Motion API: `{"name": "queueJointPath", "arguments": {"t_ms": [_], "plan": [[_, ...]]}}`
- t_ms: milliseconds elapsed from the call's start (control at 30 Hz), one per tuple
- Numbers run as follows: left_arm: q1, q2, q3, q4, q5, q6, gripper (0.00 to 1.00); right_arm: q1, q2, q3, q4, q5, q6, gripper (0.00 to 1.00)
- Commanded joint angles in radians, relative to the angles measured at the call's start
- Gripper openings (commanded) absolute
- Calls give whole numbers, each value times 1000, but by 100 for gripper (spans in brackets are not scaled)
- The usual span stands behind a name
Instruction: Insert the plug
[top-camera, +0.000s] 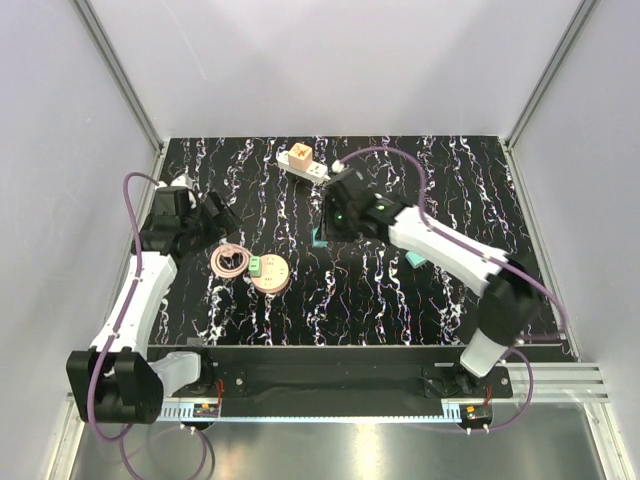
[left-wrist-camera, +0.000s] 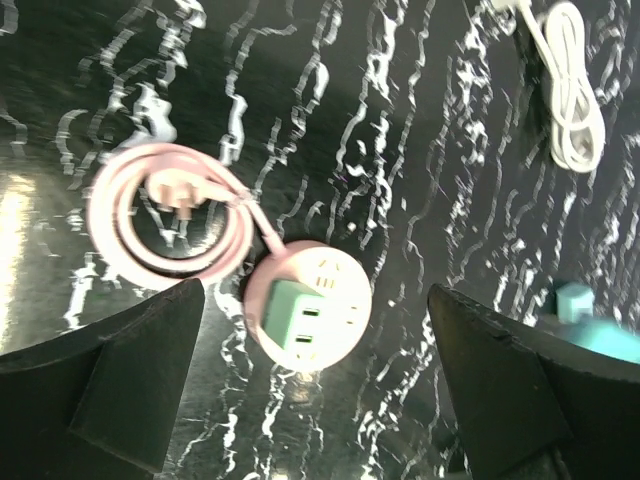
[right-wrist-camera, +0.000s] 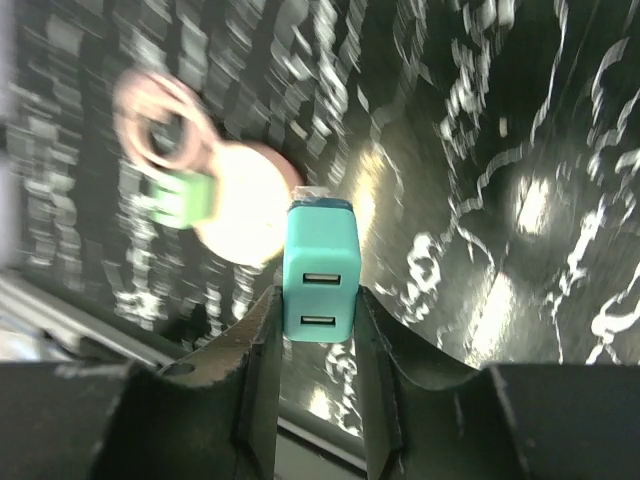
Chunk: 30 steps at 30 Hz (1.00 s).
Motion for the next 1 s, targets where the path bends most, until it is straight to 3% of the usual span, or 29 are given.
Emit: {"name": "queueJointPath", "arguments": {"t_ms": [0, 267, 967], "plan": [[4, -48, -11, 23, -88, 4, 99, 15, 122, 131, -154, -87, 30, 0], [49, -33, -30, 16, -40, -36, 99, 73, 300, 294, -206, -90, 64, 0], [110, -80, -68, 4, -59, -85, 99, 165, 504, 504, -327, -30, 130, 0]]}}
